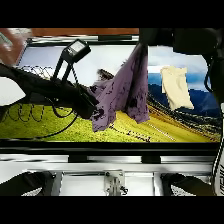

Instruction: Fold the shirts.

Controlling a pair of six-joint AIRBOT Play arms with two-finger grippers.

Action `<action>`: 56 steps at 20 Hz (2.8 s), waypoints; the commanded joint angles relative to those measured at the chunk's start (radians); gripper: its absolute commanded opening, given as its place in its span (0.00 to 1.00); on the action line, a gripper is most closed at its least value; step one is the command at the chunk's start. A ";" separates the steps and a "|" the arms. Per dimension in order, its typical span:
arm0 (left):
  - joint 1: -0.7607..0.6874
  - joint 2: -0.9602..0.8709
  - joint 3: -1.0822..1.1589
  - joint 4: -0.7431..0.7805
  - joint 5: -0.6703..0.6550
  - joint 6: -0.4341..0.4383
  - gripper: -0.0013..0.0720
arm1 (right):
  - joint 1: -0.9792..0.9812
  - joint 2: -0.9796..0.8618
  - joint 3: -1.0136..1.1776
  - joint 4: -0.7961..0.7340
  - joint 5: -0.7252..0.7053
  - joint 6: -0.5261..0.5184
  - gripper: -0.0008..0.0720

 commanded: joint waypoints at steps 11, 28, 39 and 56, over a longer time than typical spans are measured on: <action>-0.075 -0.353 -0.011 -0.431 0.233 0.088 0.11 | -0.001 -0.009 0.001 -0.357 -0.358 0.067 0.40; 0.494 -0.349 -0.216 -0.013 -0.121 -0.151 0.99 | -0.309 0.218 -0.930 0.431 -0.290 0.029 0.91; 0.480 -0.405 -0.415 -0.151 0.224 -0.151 0.99 | -0.305 0.001 -1.020 0.608 0.015 -0.005 0.91; 0.455 -0.456 -0.401 -0.312 0.245 -0.044 0.09 | -0.288 -0.082 -0.936 0.562 0.195 -0.036 0.10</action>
